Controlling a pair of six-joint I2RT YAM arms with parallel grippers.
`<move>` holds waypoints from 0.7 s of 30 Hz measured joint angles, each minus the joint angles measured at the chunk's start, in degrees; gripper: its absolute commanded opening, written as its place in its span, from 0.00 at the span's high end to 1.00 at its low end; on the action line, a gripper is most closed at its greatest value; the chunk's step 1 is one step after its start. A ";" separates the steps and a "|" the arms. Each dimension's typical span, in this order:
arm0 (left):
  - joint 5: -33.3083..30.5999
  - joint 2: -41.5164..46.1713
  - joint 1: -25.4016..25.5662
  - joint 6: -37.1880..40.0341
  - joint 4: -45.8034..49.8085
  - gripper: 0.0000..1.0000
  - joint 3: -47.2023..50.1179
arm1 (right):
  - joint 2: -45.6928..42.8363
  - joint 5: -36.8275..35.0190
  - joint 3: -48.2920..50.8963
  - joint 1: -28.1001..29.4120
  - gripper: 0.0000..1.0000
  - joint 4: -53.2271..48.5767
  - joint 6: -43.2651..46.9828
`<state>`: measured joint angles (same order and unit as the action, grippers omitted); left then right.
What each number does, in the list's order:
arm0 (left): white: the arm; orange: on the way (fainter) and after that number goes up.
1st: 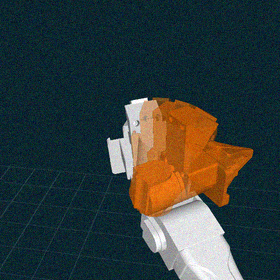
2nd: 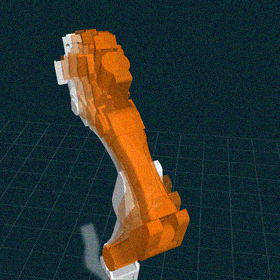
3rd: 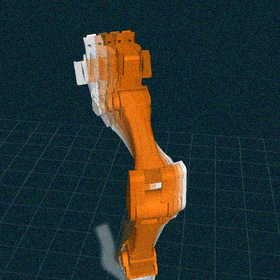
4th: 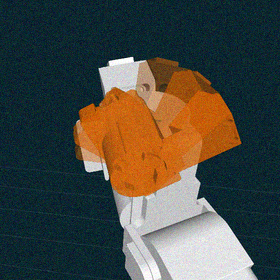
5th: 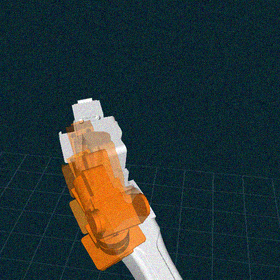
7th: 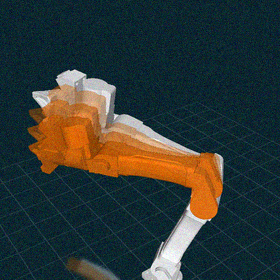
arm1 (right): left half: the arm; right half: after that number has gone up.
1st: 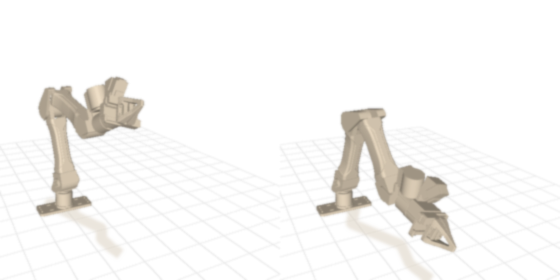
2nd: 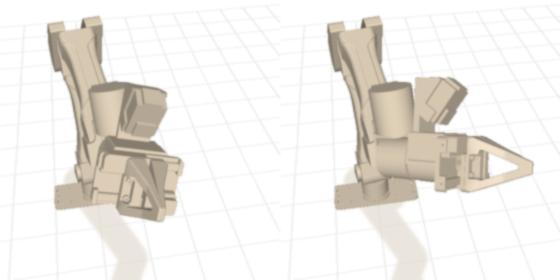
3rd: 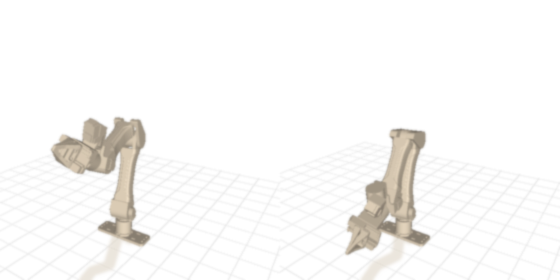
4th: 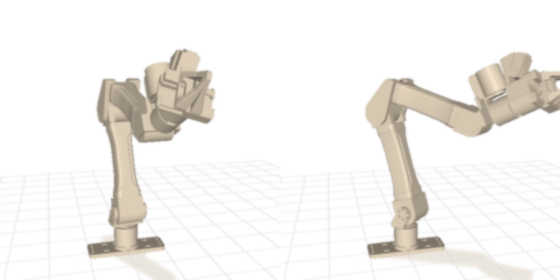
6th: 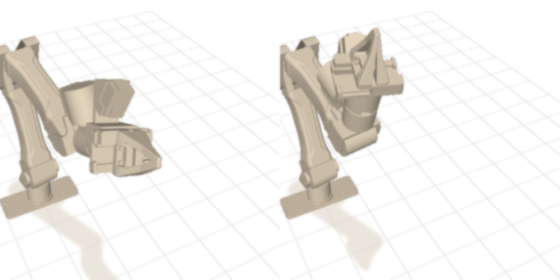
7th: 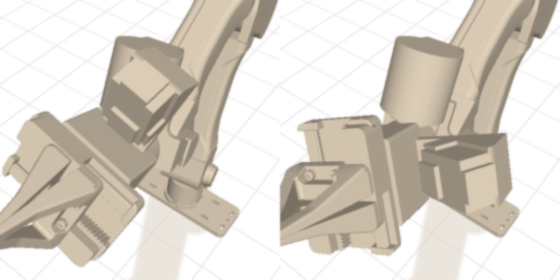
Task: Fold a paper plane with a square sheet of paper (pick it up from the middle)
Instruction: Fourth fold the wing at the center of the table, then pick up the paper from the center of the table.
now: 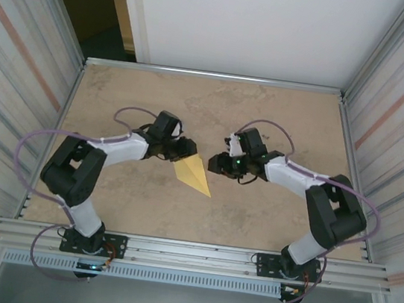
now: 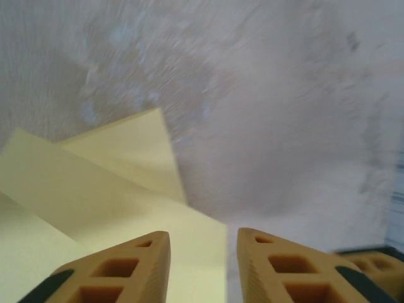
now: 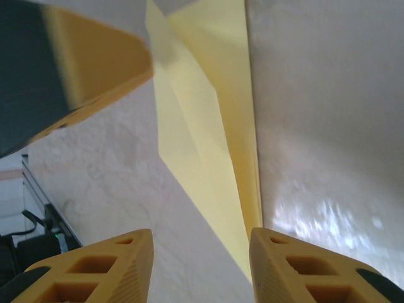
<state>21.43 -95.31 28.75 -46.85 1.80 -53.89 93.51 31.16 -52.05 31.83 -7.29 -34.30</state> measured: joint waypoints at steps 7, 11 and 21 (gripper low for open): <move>0.00 8.41 -6.23 -1.77 -2.01 0.50 7.32 | 10.03 2.14 -6.54 0.00 0.58 1.99 0.48; 0.24 10.43 -8.20 -2.80 -2.01 0.47 11.52 | 13.44 4.59 -7.85 0.00 0.68 2.89 0.74; 3.37 12.24 -10.36 -4.63 -4.57 0.46 15.32 | 15.96 8.28 -8.98 0.00 0.96 6.03 2.01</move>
<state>24.80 -83.07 18.39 -51.48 -2.76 -38.57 109.47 39.44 -61.04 31.83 -1.26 -32.29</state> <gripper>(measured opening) 0.540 0.066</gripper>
